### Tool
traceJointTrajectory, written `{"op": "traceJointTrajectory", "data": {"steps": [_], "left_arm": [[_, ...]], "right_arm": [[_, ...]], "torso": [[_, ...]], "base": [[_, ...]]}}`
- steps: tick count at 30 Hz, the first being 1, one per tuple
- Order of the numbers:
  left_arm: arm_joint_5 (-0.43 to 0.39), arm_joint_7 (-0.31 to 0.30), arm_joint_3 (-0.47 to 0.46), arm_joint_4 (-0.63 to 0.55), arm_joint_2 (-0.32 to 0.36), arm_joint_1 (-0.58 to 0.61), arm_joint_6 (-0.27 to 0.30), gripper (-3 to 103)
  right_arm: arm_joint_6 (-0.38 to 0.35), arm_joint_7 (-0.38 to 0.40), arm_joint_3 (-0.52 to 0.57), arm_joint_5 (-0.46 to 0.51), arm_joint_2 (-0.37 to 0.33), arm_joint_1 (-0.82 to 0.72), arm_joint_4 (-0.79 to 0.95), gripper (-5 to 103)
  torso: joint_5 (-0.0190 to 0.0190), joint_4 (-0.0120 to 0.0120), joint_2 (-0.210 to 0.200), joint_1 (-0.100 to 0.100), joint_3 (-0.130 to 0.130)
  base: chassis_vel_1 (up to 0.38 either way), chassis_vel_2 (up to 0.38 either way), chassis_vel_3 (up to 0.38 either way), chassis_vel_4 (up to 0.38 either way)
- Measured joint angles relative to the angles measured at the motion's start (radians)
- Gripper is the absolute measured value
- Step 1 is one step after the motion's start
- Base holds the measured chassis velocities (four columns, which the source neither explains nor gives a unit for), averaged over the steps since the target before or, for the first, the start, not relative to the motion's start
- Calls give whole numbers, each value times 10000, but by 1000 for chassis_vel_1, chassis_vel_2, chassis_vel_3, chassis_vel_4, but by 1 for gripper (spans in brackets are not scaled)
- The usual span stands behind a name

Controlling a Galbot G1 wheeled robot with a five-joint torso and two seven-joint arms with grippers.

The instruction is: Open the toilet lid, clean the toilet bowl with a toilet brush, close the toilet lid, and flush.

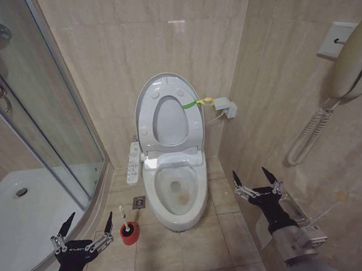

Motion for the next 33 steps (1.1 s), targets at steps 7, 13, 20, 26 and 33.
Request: {"op": "traceJointTrajectory", "data": {"steps": [7,13,20,26,33], "left_arm": [[0,0,0,0,0,0,0,100],[0,0,0,0,0,0,0,100],[0,0,0,0,0,0,0,100],[0,0,0,0,0,0,0,100],[0,0,0,0,0,0,0,100]], "right_arm": [[-30,1,-5,21,0,0,8,100],[-32,3,-8,25,1,0,11,100],[-33,8,-8,27,0,2,11,100],[-32,11,-8,26,1,2,12,100],[-32,15,-8,26,0,3,12,100]], "torso": [[0,0,0,0,0],[0,0,0,0,0],[0,0,0,0,0],[0,0,0,0,0],[0,0,0,0,0]], "base": [[0,0,0,0],[0,0,0,0],[0,0,0,0],[0,0,0,0],[0,0,0,0]]}}
